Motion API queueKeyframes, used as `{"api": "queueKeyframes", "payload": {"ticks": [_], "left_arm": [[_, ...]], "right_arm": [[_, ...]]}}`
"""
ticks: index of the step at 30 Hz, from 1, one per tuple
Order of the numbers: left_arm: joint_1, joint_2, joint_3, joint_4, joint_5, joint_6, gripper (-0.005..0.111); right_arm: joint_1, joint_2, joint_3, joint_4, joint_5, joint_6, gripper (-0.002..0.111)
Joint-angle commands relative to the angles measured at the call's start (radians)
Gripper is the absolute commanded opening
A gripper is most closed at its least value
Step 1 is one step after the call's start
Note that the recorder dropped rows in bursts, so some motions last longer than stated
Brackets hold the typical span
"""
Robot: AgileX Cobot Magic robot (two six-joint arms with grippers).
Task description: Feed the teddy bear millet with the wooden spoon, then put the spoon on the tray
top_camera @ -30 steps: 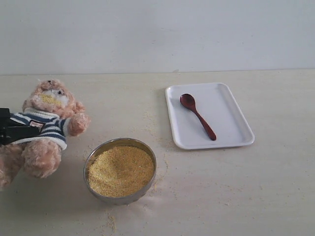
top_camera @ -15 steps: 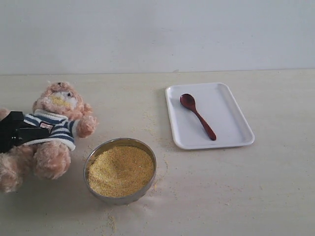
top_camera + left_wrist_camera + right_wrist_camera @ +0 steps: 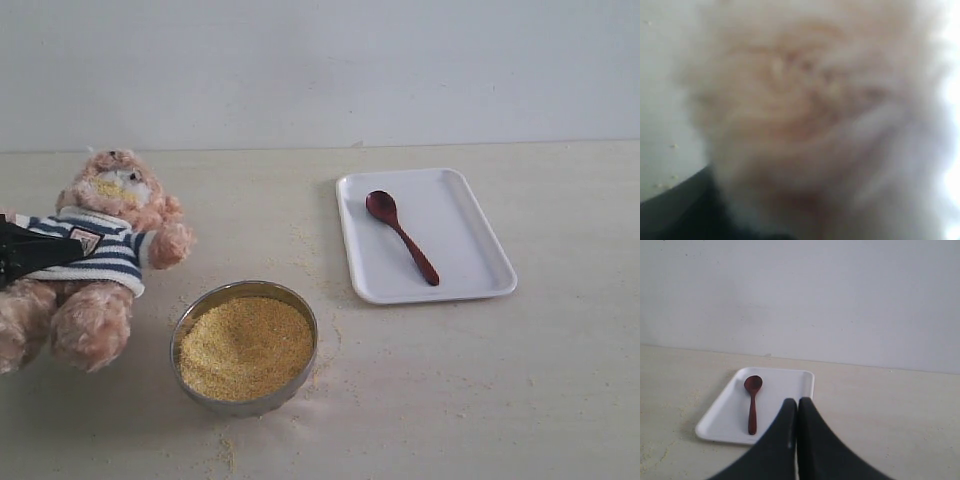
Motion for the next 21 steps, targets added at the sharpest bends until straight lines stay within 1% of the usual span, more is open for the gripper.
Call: {"api": "queueKeyframes", "payload": {"ticks": [1,5,10,15,21], "left_arm": [[0.009,0.001,-0.009,0.067,0.015,-0.026,0.06],[0.009,0.001,0.0,0.098,-0.042,-0.046,0.061],[0.009,0.001,0.013,0.095,-0.104,-0.044,0.072],[0.009,0.001,0.013,0.099,-0.102,-0.05,0.072],[0.01,0.001,0.013,0.125,-0.04,-0.048,0.072]], "right_arm": [[-0.005,-0.006,0.004,-0.01,-0.006,0.0,0.0],[-0.005,-0.006,0.004,-0.01,-0.006,0.0,0.0],[-0.005,-0.006,0.004,-0.01,-0.006,0.0,0.0],[-0.005,-0.006,0.004,-0.01,-0.006,0.0,0.0],[-0.005,-0.006,0.004,-0.01,-0.006,0.0,0.0]]}}
